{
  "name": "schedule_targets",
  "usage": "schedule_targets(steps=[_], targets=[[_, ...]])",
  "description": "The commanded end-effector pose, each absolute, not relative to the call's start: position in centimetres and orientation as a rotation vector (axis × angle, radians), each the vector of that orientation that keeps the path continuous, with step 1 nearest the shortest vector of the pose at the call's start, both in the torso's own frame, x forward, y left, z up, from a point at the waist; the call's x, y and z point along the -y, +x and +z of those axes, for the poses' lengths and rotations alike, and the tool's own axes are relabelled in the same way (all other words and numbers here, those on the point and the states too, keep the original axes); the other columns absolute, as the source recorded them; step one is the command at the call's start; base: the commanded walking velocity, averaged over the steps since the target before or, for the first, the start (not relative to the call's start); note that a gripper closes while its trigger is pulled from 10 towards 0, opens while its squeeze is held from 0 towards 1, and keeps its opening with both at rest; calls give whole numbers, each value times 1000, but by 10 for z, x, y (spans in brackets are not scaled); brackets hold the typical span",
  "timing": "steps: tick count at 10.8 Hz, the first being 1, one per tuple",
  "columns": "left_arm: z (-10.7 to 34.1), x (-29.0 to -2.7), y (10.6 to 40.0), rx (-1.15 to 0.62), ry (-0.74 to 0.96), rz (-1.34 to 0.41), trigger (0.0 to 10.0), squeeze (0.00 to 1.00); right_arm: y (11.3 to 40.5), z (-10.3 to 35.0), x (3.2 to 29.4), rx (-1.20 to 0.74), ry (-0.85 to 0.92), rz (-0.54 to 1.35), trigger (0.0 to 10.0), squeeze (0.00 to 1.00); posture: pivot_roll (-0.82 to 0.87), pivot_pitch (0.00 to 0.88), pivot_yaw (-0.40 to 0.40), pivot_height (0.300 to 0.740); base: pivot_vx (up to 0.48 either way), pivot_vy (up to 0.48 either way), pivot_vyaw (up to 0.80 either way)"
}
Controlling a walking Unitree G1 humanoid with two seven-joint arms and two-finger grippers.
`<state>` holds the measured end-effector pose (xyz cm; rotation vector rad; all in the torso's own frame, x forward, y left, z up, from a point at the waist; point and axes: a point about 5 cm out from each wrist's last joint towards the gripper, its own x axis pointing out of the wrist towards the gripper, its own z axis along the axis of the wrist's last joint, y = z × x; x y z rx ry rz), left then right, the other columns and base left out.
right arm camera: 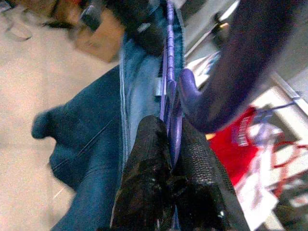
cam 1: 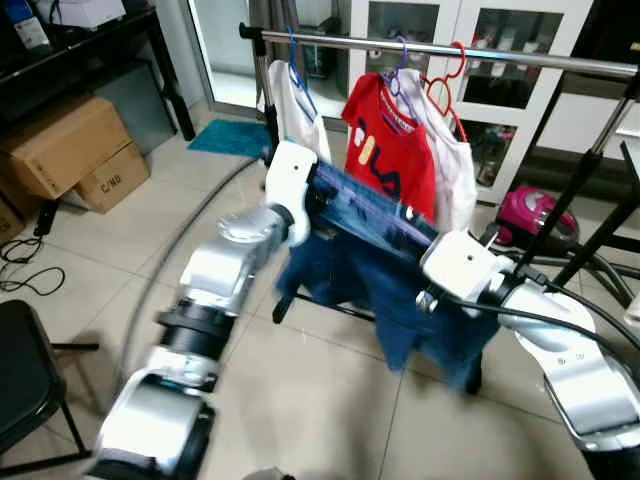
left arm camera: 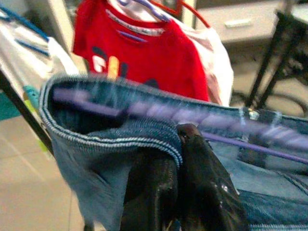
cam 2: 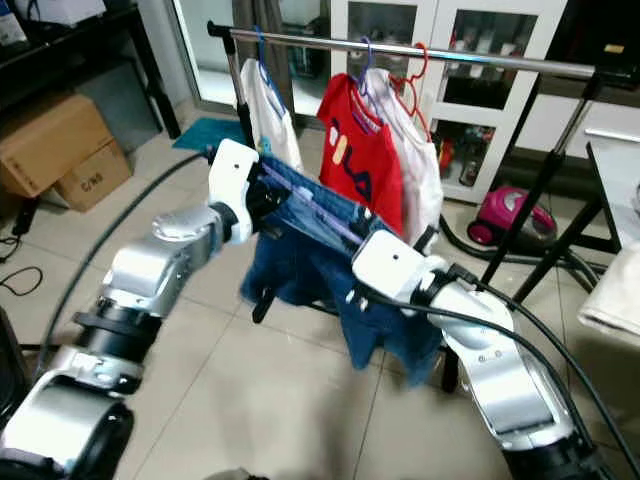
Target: Hang hanger
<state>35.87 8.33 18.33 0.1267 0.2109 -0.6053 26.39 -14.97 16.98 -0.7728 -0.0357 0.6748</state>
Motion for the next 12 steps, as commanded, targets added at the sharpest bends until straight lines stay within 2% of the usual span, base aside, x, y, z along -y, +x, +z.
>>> schedule_targets(steps=[1,3,6,7,9,10,12], targets=[[205,-88,357,-166,155,-643,0,0,264,169,151,-36,-796,670,0,0,-135,0,104,740,0,0,0],[219,-84,353,-138,173,-700,0,0,263,166,152,-112,-754,667,0,0,-134,0,107,740,0,0,0],[211,-76,340,-180,336,-800,0,0,262,160,153,-273,-699,677,0,0,-140,0,113,740,0,0,0],[217,-85,347,-149,384,-705,0,0,256,150,160,-364,-738,717,0,0,-141,0,110,740,0,0,0],[241,-104,358,-21,333,-558,0,0,253,148,178,-408,-690,682,0,0,-134,0,103,740,0,0,0],[251,-111,361,25,274,-512,0,0,250,152,181,-365,-617,721,0,0,-132,0,103,740,0,0,0],[245,-125,366,-4,237,-429,0,0,246,172,184,-204,-381,758,0,0,-133,0,107,740,0,0,0]])
